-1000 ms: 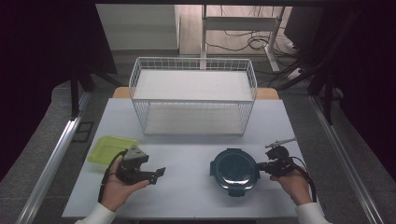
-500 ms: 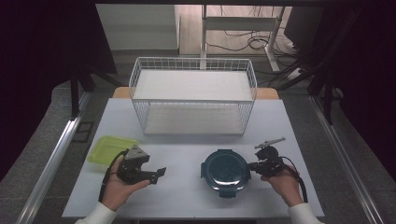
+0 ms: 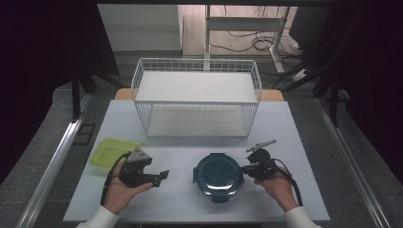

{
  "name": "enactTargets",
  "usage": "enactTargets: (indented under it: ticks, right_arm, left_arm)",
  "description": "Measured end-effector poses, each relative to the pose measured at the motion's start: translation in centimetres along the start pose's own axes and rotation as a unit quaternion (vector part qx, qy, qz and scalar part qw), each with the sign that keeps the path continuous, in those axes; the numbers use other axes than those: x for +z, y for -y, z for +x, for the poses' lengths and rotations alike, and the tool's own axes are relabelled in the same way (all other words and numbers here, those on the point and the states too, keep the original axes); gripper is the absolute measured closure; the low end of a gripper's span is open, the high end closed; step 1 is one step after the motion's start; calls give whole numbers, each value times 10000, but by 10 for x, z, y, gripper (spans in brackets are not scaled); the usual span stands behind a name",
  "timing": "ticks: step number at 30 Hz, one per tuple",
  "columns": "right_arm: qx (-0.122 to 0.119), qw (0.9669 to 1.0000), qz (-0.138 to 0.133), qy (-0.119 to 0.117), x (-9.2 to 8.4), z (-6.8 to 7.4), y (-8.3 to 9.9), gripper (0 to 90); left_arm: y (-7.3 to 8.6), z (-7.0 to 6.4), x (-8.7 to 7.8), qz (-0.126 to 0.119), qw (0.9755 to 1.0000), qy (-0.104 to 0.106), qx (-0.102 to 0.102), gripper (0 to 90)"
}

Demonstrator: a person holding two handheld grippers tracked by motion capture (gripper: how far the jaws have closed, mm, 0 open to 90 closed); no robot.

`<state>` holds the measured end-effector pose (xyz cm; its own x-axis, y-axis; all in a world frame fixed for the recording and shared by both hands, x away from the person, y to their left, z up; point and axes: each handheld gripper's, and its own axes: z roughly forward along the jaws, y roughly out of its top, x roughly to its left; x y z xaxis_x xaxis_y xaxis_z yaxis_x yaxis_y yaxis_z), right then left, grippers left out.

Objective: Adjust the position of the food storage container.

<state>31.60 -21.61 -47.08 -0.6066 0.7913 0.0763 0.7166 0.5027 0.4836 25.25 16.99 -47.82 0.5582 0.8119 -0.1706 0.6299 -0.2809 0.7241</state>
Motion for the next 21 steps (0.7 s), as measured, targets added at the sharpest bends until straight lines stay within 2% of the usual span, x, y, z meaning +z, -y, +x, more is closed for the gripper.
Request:
enactTargets:
  ticks: [13,21]
  right_arm:
    - [-262,9996,-21,-98,10,21,-9,892]
    - [-272,9995,-47,-165,12,27,-11,892]
  left_arm:
    - [0,-1,1,20,10000,-10,6,195]
    - [0,-1,2,31,10000,-17,0,195]
